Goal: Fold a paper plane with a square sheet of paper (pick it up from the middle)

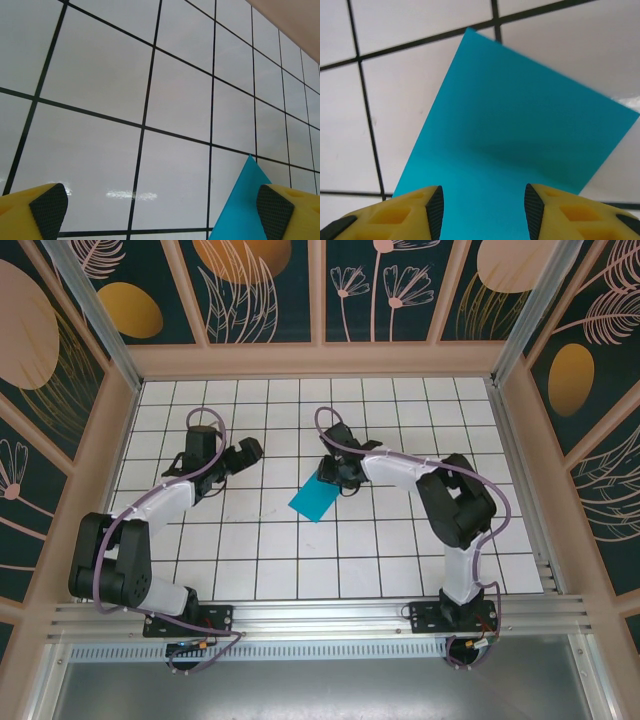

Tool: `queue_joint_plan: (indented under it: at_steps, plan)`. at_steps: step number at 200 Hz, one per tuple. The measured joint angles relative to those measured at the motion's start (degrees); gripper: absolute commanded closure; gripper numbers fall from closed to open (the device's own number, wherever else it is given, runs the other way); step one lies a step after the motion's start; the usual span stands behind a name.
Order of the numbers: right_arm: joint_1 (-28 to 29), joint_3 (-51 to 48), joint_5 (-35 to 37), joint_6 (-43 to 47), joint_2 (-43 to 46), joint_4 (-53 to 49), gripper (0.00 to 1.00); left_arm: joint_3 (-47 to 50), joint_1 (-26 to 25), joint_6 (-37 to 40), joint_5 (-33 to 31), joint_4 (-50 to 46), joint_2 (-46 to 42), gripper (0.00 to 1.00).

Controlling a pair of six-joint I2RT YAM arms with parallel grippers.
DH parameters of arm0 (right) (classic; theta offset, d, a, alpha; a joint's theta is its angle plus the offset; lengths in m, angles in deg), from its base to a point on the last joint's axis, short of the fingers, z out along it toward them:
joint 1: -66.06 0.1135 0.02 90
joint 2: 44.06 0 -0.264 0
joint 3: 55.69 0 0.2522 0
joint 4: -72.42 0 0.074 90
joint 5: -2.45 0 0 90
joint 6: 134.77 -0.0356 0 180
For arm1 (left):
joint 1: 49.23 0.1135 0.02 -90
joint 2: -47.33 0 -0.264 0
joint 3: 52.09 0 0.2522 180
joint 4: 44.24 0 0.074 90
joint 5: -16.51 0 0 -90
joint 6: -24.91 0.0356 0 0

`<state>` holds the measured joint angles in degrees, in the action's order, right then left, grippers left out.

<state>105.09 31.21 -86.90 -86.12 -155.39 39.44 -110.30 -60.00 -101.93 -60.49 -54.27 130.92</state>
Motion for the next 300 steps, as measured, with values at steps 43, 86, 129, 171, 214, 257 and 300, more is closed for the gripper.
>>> queue_joint_plan:
  at_steps: [43,86,129,171,214,257,300]
  plan:
    - [-1.7,2.2,-0.3,-1.0,-3.5,1.0,0.51,0.3,0.0,0.7,3.3,0.2,0.0,0.02]
    - [-3.6,4.8,-3.4,2.7,-6.3,3.2,0.51,1.0,0.0,-0.5,8.1,0.8,0.1,0.02]
    - [-4.5,8.0,-5.2,7.5,-8.5,5.2,0.51,2.3,-0.9,-3.1,12.5,1.3,0.9,0.03]
    - [-4.4,6.8,-6.3,8.2,-7.8,6.0,0.52,3.9,-5.9,-5.6,14.3,2.1,1.6,0.03]
    - [-4.6,6.2,-6.6,8.0,-7.7,6.6,0.52,4.5,-9.7,-8.5,15.6,3.8,3.7,0.05]
    - [-5.3,5.6,-7.7,7.5,-7.7,7.2,0.56,4.7,-11.6,-10.3,16.6,5.2,5.7,0.07]
    - [-6.4,3.1,-9.8,5.8,-7.1,10.3,0.59,4.4,-13.7,-11.3,17.0,5.5,9.2,0.08]
